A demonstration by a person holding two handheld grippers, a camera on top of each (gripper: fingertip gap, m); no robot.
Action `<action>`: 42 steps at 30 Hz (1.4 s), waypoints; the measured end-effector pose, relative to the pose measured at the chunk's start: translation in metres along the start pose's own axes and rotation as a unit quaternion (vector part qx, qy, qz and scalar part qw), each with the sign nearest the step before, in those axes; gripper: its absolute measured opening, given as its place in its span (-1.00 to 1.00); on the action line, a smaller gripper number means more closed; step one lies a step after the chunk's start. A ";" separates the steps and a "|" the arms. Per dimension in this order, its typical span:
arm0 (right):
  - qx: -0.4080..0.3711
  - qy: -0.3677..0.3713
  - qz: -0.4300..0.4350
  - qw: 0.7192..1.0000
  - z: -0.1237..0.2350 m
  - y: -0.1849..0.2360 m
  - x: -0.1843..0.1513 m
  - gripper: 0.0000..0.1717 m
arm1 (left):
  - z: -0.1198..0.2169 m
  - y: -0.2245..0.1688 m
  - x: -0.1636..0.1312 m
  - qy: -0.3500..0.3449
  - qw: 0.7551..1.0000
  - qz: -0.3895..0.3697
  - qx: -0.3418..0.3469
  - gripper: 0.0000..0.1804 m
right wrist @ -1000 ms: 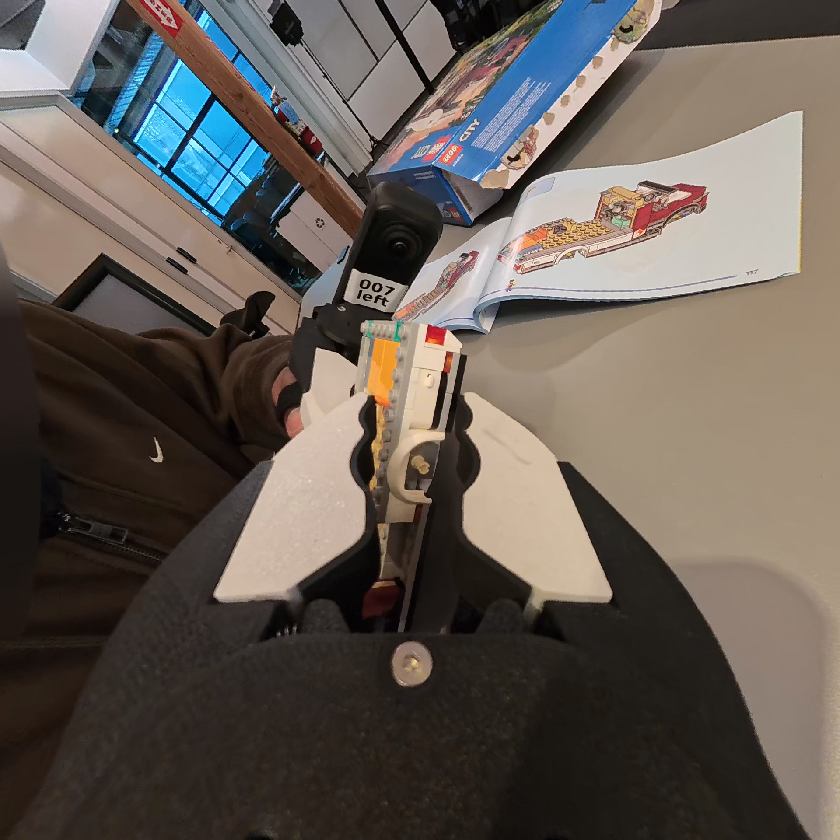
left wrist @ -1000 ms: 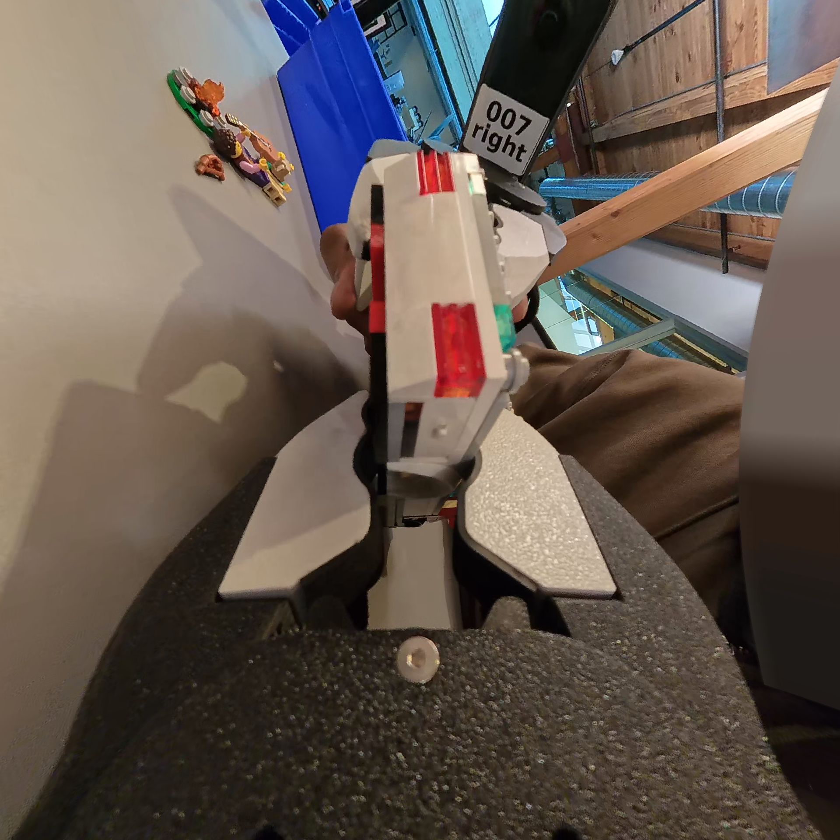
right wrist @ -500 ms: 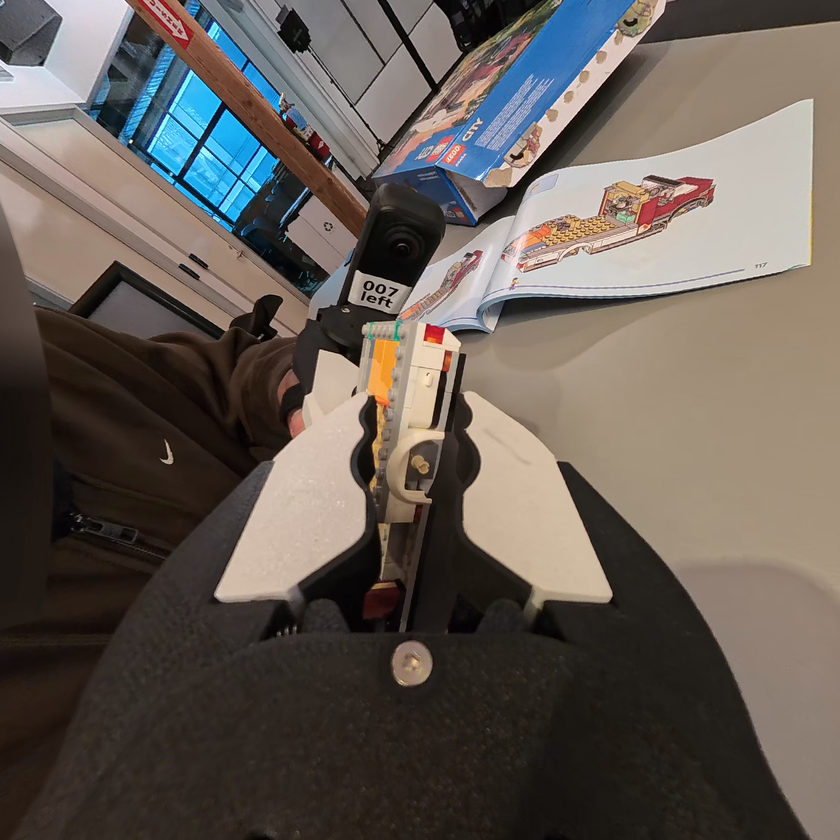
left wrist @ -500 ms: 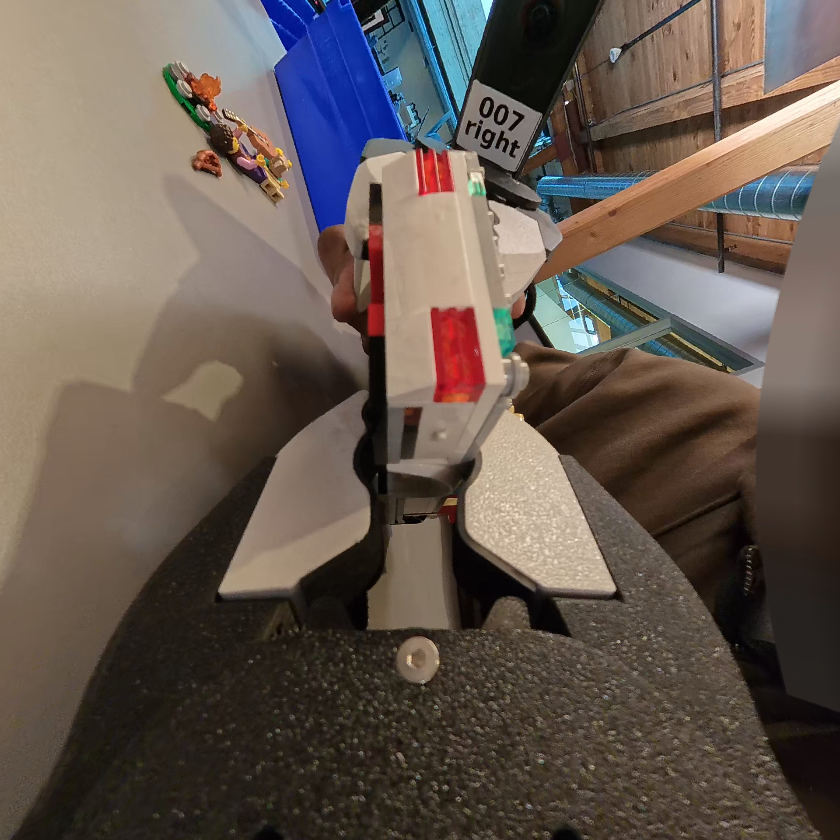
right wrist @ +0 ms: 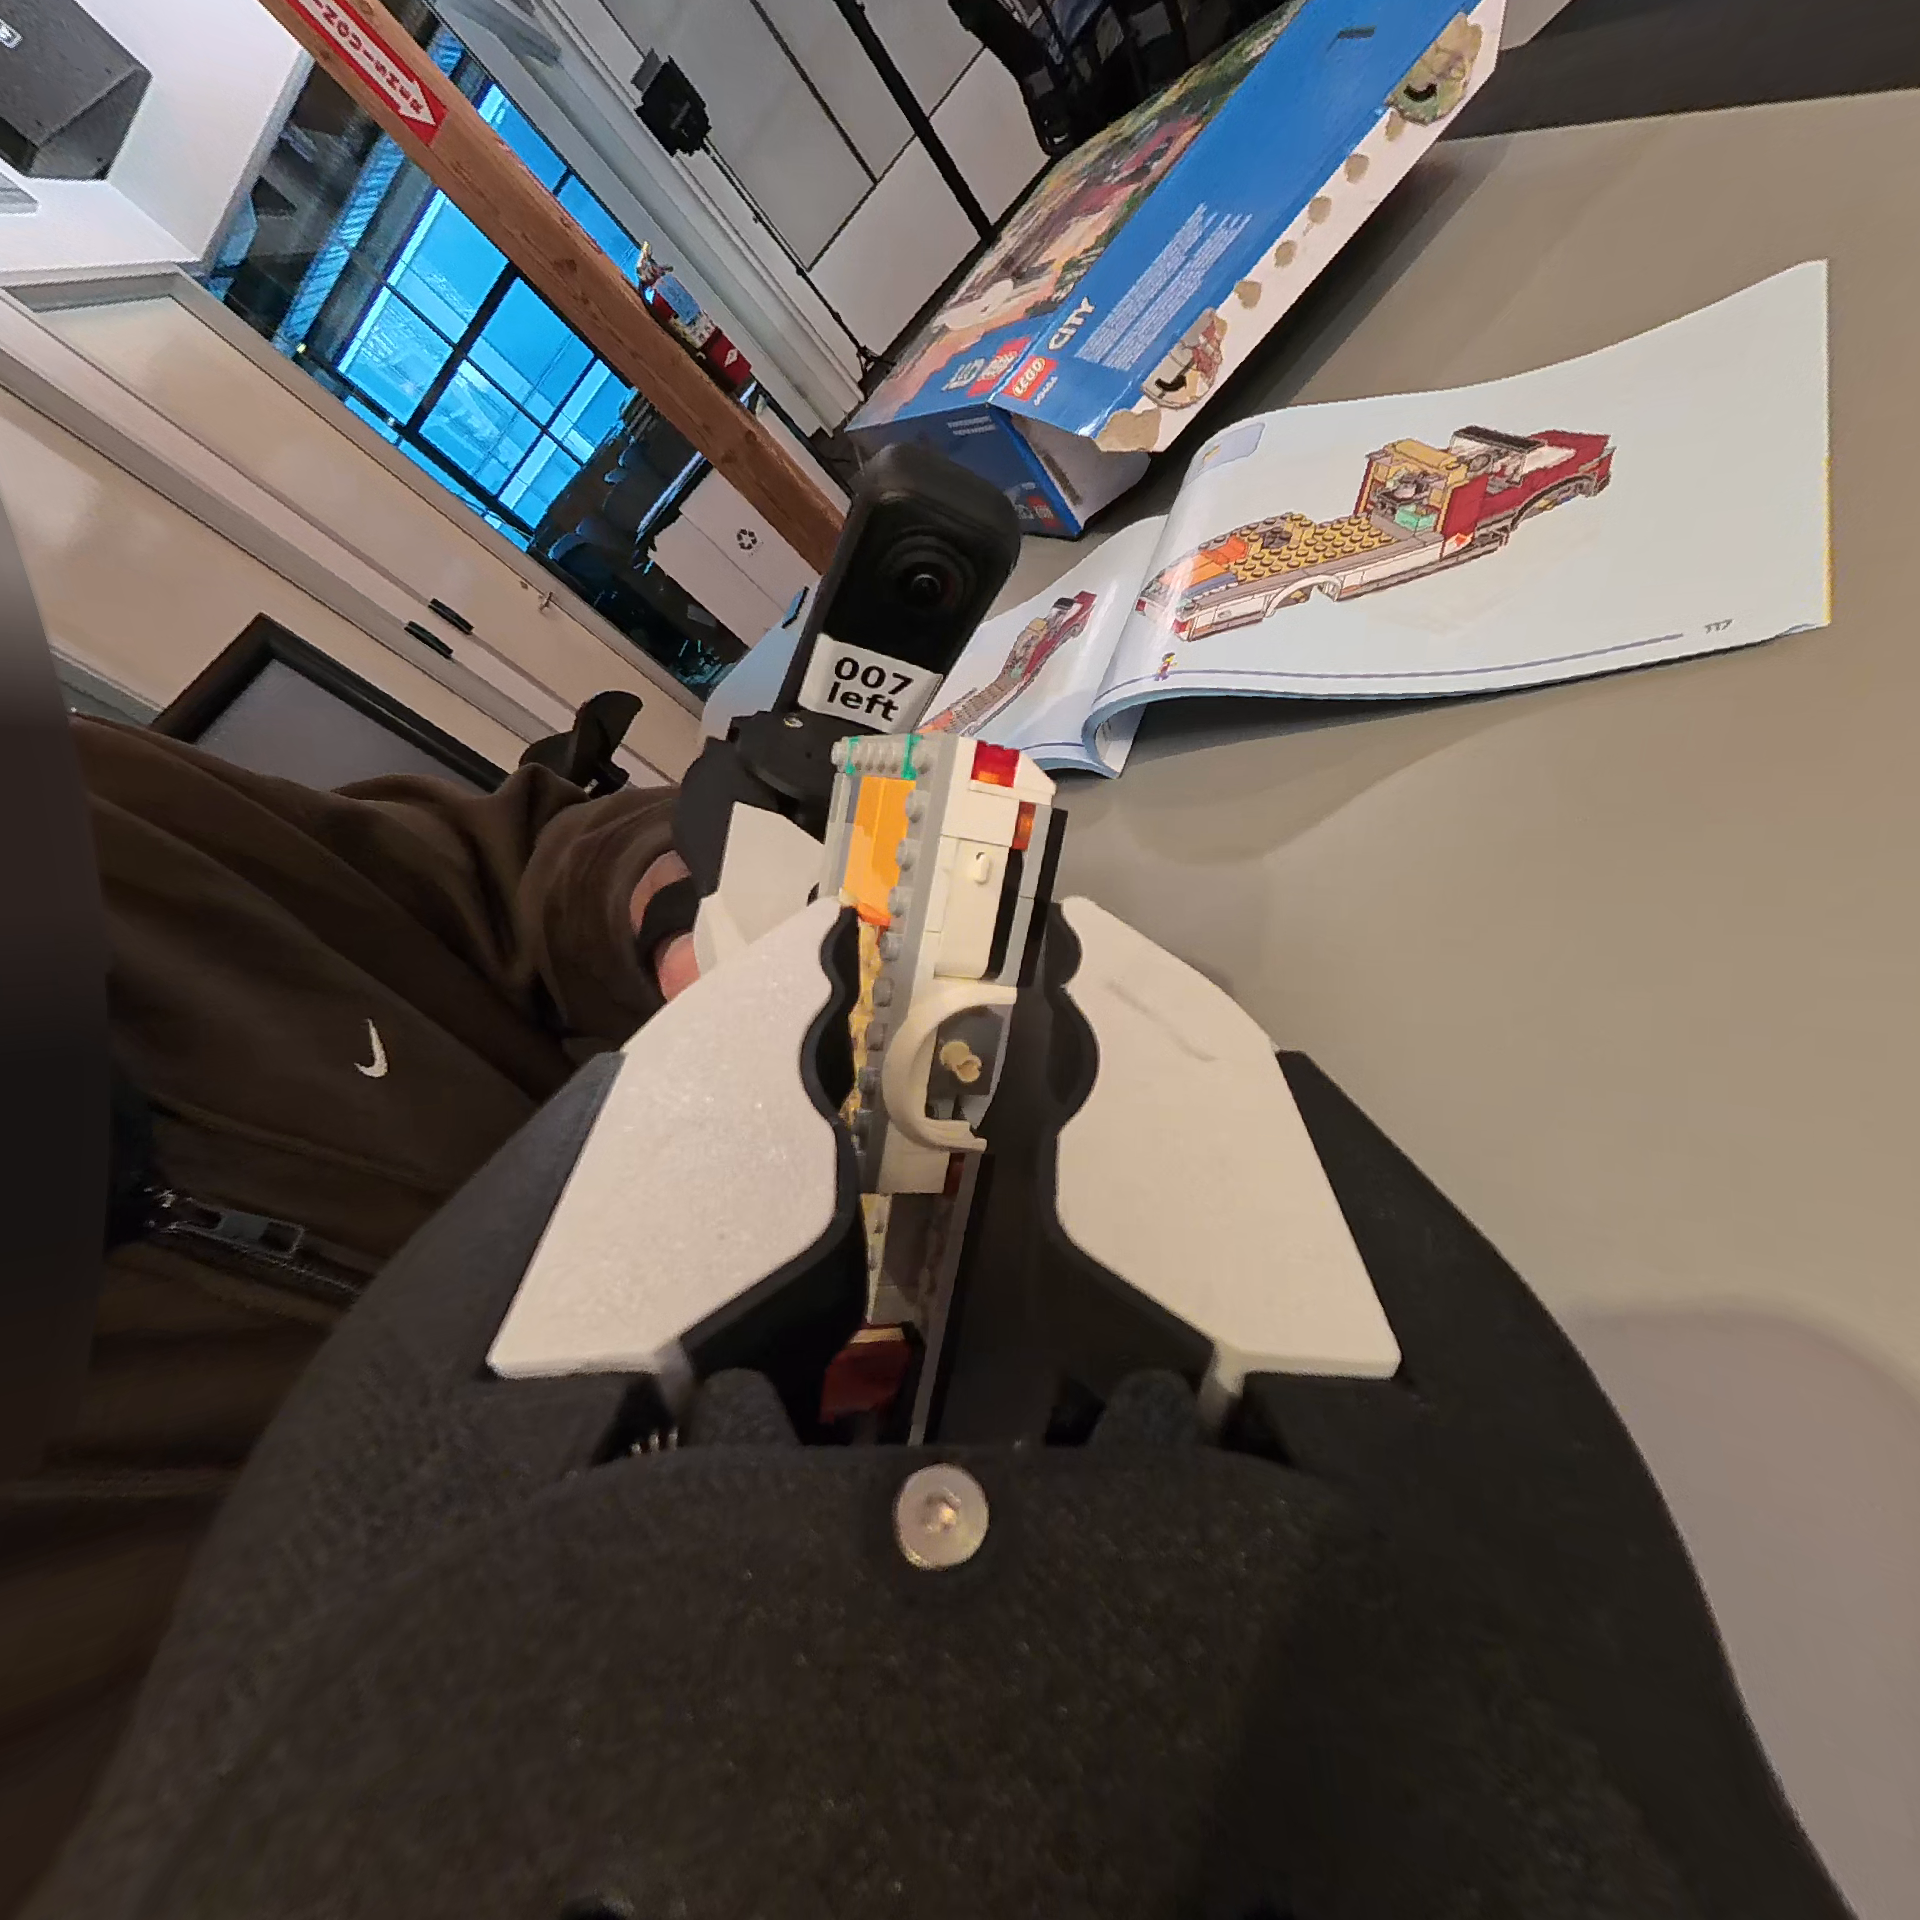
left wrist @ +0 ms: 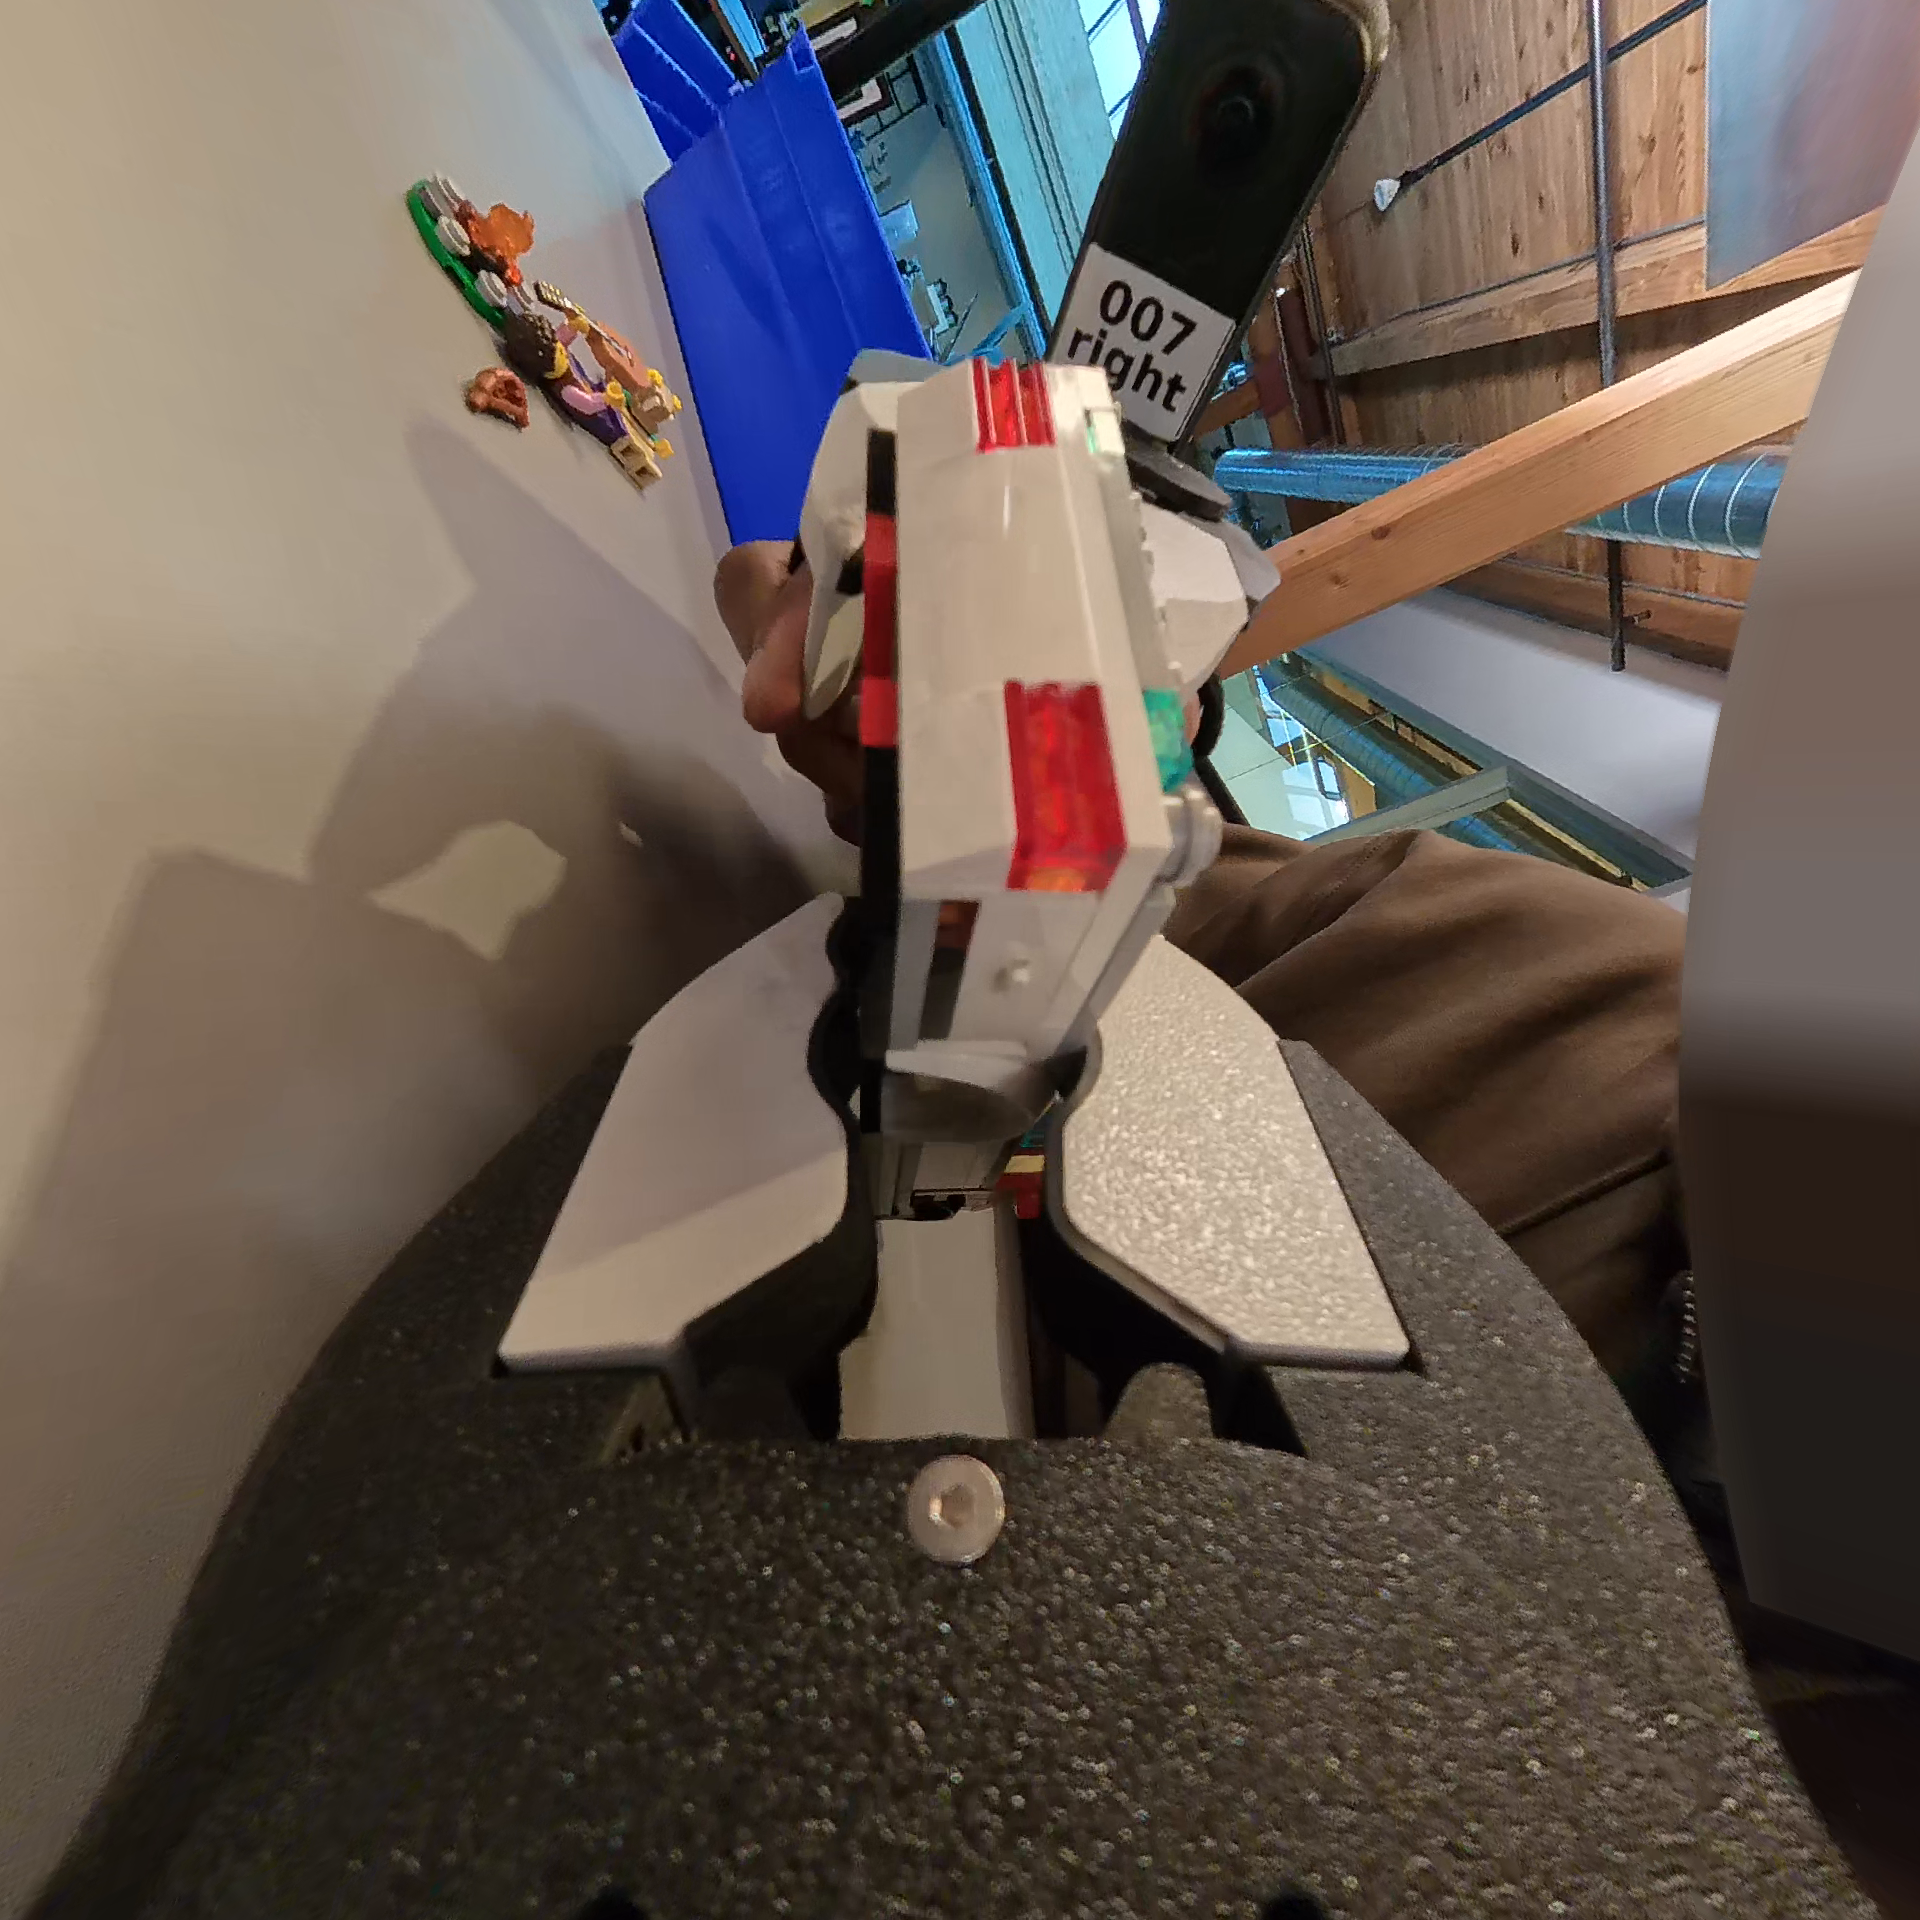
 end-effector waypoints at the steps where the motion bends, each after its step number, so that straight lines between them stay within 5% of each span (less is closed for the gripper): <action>1: -0.005 0.003 0.000 1.000 0.000 0.000 0.000 -0.60 | 0.000 0.000 0.000 -0.003 1.000 0.002 0.002 -0.64; 18: -0.093 0.000 0.000 0.996 -0.005 0.004 -0.003 -0.72 | 0.003 0.002 0.001 -0.062 0.998 0.008 0.027 -0.64; 42: -0.079 -0.022 -0.009 0.997 -0.006 0.003 -0.005 -0.80 | 0.001 0.003 -0.002 -0.058 0.997 0.004 0.047 -0.65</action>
Point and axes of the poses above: each gripper's, where its closed fingertips meet, z back along the fingers, x out of its top, y = z × x across the jaws, the point moved 7 cm from there along z, back along the fingers, and after that the axes turned 4 degrees about z, right-handed, at the moved point
